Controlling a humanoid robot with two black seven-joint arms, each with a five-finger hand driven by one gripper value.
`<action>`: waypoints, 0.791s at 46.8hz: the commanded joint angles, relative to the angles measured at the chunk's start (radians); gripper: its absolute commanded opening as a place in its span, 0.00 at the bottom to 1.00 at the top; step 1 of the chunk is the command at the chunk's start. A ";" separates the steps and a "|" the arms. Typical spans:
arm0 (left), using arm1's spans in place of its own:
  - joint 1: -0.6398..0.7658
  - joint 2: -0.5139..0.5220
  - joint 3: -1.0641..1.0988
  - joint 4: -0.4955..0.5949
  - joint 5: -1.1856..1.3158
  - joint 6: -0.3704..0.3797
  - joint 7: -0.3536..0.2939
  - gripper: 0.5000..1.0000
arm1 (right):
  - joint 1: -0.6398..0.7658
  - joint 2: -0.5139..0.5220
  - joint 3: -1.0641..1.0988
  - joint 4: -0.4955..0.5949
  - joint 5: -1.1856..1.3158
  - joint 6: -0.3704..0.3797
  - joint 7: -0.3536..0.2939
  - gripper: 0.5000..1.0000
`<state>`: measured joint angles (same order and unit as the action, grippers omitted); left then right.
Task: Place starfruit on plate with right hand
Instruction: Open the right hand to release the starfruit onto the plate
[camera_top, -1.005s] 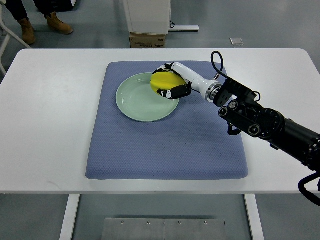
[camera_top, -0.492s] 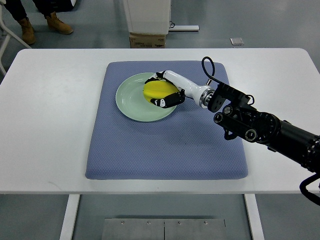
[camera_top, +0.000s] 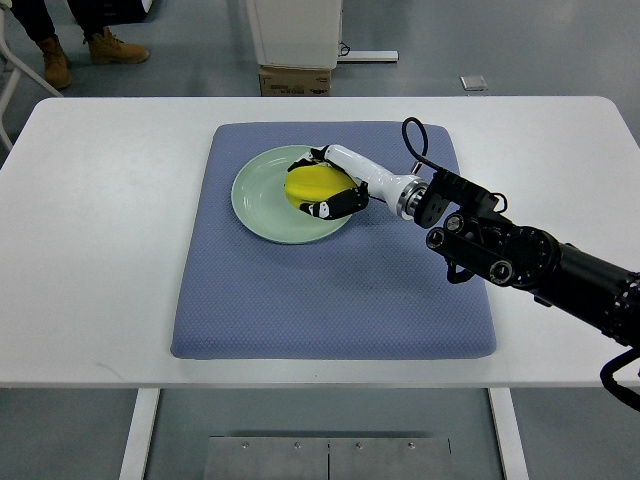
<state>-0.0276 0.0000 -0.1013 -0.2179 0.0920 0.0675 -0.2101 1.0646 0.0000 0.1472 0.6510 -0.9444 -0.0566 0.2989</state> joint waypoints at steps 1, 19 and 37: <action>0.000 0.000 0.000 0.000 0.000 0.000 0.000 1.00 | 0.001 0.000 0.000 0.002 0.010 0.000 0.000 0.98; 0.000 0.000 -0.001 0.000 -0.001 0.000 0.000 1.00 | 0.003 0.000 0.031 -0.011 0.056 -0.028 0.003 0.99; 0.000 0.000 0.000 0.000 0.000 0.000 0.000 1.00 | -0.003 0.000 0.149 -0.016 0.213 -0.029 -0.009 0.99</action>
<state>-0.0276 0.0000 -0.1013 -0.2178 0.0914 0.0675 -0.2101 1.0622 0.0000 0.2710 0.6364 -0.7653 -0.0862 0.2930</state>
